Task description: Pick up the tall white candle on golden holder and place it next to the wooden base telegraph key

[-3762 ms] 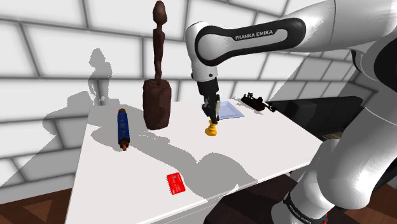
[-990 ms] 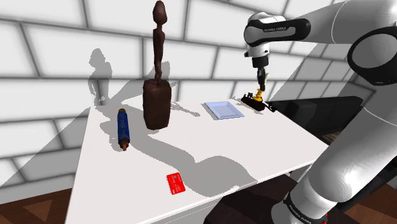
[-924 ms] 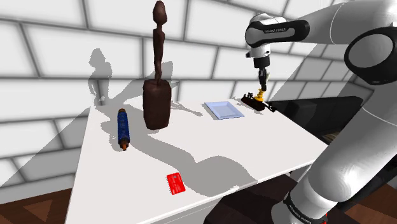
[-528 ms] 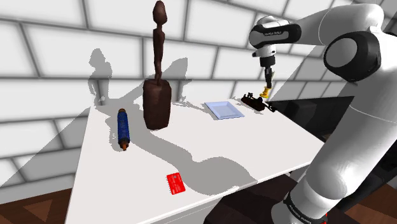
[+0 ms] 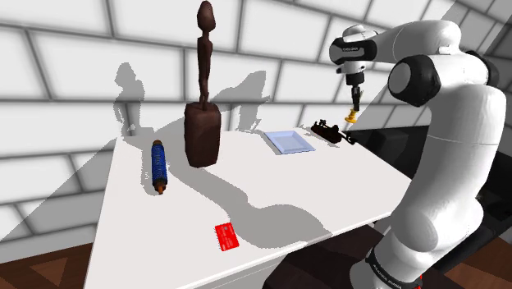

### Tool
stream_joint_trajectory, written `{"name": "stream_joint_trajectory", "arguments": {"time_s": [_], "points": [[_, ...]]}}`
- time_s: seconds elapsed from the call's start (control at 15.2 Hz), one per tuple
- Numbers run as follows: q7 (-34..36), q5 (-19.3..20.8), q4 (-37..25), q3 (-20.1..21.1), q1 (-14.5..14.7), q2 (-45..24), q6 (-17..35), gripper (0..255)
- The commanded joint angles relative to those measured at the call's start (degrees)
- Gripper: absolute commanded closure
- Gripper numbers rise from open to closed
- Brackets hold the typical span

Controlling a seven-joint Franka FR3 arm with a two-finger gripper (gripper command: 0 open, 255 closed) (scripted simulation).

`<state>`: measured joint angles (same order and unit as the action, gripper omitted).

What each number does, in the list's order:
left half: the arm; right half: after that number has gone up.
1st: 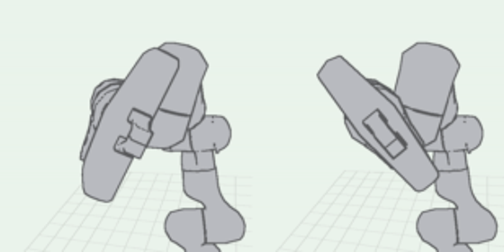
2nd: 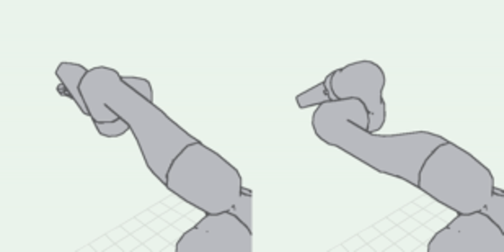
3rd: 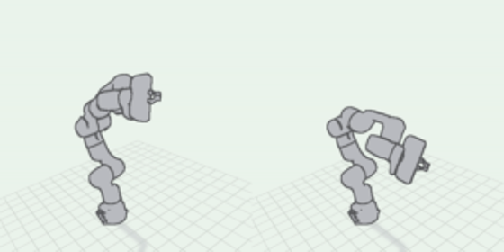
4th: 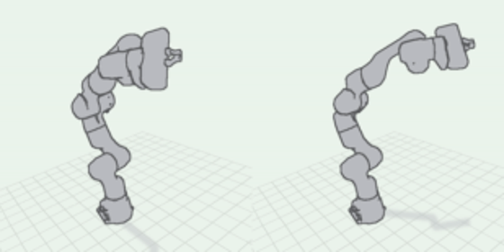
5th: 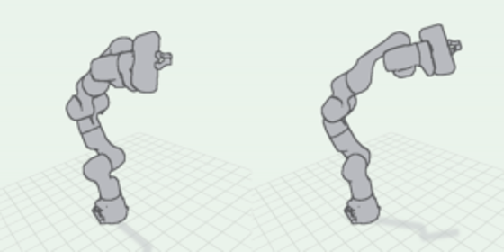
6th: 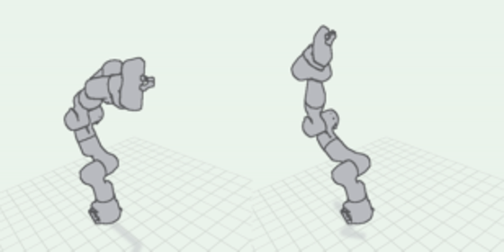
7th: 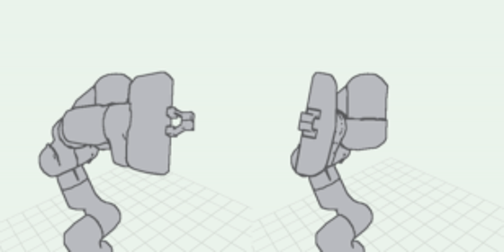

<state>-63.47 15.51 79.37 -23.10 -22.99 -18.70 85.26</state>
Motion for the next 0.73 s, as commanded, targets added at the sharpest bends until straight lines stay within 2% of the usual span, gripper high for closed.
{"name": "stream_joint_trajectory", "arguments": {"time_s": [0.0,0.2,0.4,0.66], "points": [[-3.0,-1.1,-5.5,-0.6,-2.3,-3.9,-0.9,255],[-7.3,-3.3,-15.4,-1.3,-6.5,-10.8,-2.8,255],[-11.4,-5.8,-29.3,-1.3,-11.8,-19.6,-6.8,255],[-10.0,-5.3,-23.1,-1.2,-10.8,-17.8,-2.6,255]]}}
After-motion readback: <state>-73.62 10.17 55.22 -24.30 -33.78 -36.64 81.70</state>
